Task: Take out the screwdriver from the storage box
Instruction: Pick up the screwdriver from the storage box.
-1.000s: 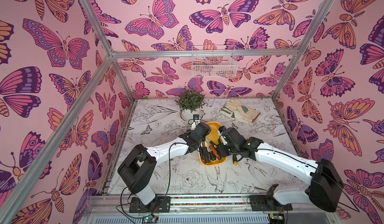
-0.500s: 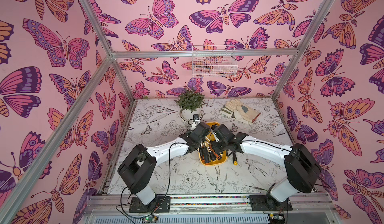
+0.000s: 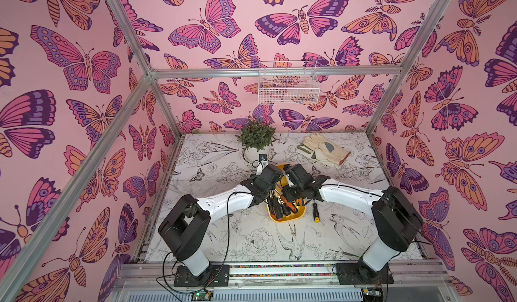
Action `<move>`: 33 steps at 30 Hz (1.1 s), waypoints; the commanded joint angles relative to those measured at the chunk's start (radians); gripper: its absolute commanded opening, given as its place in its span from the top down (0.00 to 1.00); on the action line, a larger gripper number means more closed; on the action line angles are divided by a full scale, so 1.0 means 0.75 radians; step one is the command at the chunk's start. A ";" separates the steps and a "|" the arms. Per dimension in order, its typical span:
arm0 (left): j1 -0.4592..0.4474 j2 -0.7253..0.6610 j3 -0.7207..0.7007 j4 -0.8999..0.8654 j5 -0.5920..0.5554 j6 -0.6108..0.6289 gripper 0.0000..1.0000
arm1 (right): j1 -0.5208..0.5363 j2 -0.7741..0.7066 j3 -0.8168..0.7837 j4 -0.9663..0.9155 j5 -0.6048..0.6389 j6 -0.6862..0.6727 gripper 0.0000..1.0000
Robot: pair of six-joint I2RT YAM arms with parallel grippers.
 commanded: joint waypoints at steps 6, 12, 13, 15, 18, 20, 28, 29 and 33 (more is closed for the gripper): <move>-0.005 -0.019 -0.002 0.066 0.019 0.006 1.00 | -0.013 0.103 0.042 0.015 0.021 -0.042 0.60; -0.004 -0.020 -0.004 0.070 0.022 0.007 1.00 | -0.013 0.148 0.057 0.018 0.039 -0.048 0.61; -0.003 -0.020 -0.004 0.070 0.021 0.006 1.00 | -0.015 0.153 0.057 0.023 0.041 -0.047 0.62; -0.003 -0.022 -0.008 0.071 0.024 0.006 1.00 | -0.015 0.165 0.057 0.030 0.046 -0.044 0.64; 0.001 -0.026 -0.014 0.077 0.030 0.003 1.00 | -0.015 0.182 0.057 0.037 0.043 -0.050 0.67; 0.004 -0.028 -0.016 0.081 0.035 0.003 1.00 | -0.015 0.191 0.056 0.044 0.047 -0.049 0.67; 0.007 -0.032 -0.022 0.087 0.039 0.002 1.00 | -0.013 0.243 0.062 0.069 0.066 -0.015 0.81; 0.007 -0.032 -0.024 0.087 0.041 0.001 1.00 | -0.015 0.246 0.062 0.071 0.067 -0.007 0.85; 0.009 -0.034 -0.028 0.090 0.042 -0.003 1.00 | -0.013 0.232 0.046 0.083 0.077 0.007 0.98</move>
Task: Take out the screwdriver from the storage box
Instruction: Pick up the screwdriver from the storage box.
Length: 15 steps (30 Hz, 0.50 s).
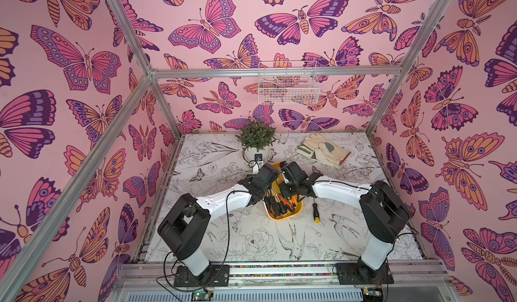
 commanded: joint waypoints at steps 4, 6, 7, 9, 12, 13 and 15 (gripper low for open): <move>-0.030 -0.033 -0.004 0.107 0.065 0.008 1.00 | -0.011 0.057 -0.076 0.042 0.022 0.038 1.00; -0.030 -0.035 -0.004 0.107 0.067 0.009 1.00 | -0.009 0.021 -0.107 0.073 0.012 0.037 1.00; -0.030 -0.032 -0.003 0.107 0.067 0.007 1.00 | -0.007 -0.007 -0.127 0.092 0.007 0.037 1.00; -0.028 -0.031 -0.003 0.107 0.069 0.007 1.00 | -0.005 -0.055 -0.155 0.119 -0.006 0.034 1.00; -0.028 -0.029 0.001 0.107 0.068 0.011 1.00 | 0.005 -0.131 -0.190 0.141 -0.022 0.034 1.00; -0.028 -0.029 0.001 0.108 0.066 0.009 1.00 | 0.010 -0.156 -0.200 0.147 -0.028 0.033 1.00; -0.028 -0.025 0.003 0.107 0.065 0.009 1.00 | 0.018 -0.200 -0.220 0.154 -0.038 0.037 1.00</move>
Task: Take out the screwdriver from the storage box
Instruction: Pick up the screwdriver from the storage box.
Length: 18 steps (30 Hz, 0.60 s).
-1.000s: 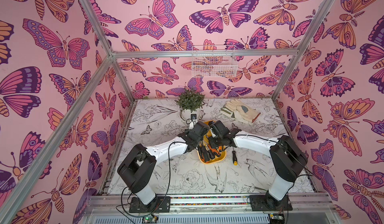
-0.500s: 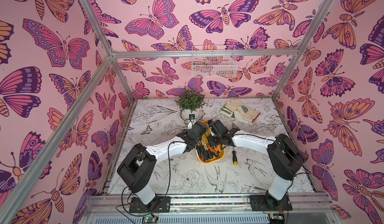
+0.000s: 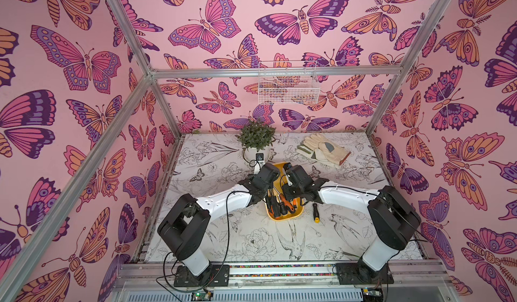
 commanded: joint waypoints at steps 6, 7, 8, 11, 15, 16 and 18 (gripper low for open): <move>-0.017 -0.022 0.003 0.055 0.028 0.004 1.00 | 0.020 -0.155 -0.077 -0.001 -0.047 0.041 1.00; -0.016 -0.022 0.003 0.054 0.028 0.003 1.00 | 0.021 -0.156 -0.084 0.000 -0.050 0.044 1.00; -0.016 -0.022 0.004 0.053 0.028 0.004 1.00 | 0.020 -0.210 -0.094 0.004 -0.057 0.049 1.00; -0.016 -0.022 0.003 0.055 0.026 0.001 1.00 | 0.021 -0.255 -0.111 0.001 -0.066 0.059 1.00; -0.014 -0.024 0.001 0.054 0.023 0.001 1.00 | 0.022 -0.323 -0.130 -0.047 -0.050 0.067 1.00; -0.016 -0.025 0.001 0.054 0.021 0.001 1.00 | 0.022 -0.351 -0.140 -0.067 -0.042 0.070 1.00; -0.016 -0.024 0.001 0.053 0.021 0.001 1.00 | 0.022 -0.413 -0.154 -0.118 -0.027 0.073 1.00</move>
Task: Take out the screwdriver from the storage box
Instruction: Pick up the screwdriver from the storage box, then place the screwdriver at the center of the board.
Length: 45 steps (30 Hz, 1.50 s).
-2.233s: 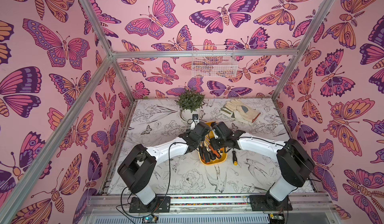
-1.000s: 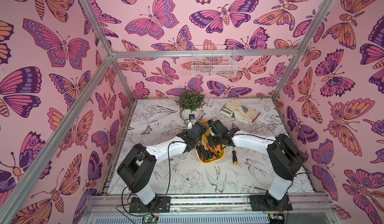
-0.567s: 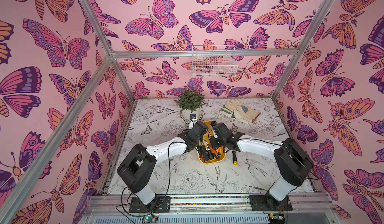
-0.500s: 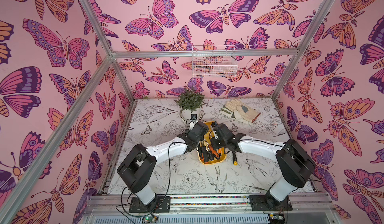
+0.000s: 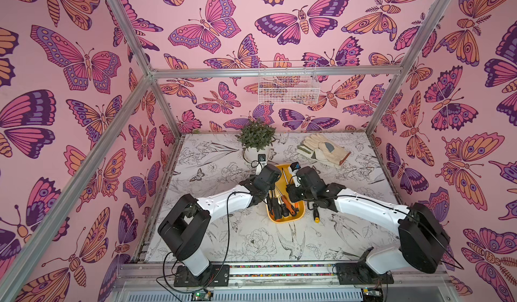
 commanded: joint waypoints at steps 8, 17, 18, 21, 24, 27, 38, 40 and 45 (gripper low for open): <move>-0.001 -0.027 0.001 0.056 -0.002 -0.002 1.00 | -0.072 -0.348 -0.076 -0.431 0.187 0.048 1.00; -0.001 -0.031 -0.003 0.055 -0.002 -0.001 1.00 | -0.335 -0.428 -0.252 -0.489 0.034 0.084 1.00; -0.003 -0.031 -0.003 0.055 -0.001 -0.002 1.00 | -0.343 -0.415 -0.261 -0.488 0.032 0.086 1.00; -0.003 -0.037 -0.007 0.057 -0.002 -0.003 1.00 | -0.371 -0.371 -0.273 -0.484 0.019 0.086 1.00; -0.003 -0.038 -0.009 0.056 -0.004 -0.001 1.00 | -0.394 -0.326 -0.277 -0.461 -0.002 0.084 1.00; -0.003 -0.039 -0.011 0.060 -0.004 -0.002 1.00 | -0.425 -0.275 -0.272 -0.442 -0.035 0.080 1.00; -0.002 -0.041 -0.015 0.063 -0.002 0.003 1.00 | -0.465 -0.130 -0.235 -0.418 -0.104 0.071 1.00; -0.002 -0.043 -0.017 0.065 -0.001 0.002 1.00 | -0.469 -0.116 -0.230 -0.415 -0.111 0.071 1.00; -0.003 -0.045 -0.019 0.068 -0.002 0.002 1.00 | -0.477 -0.074 -0.218 -0.405 -0.137 0.065 1.00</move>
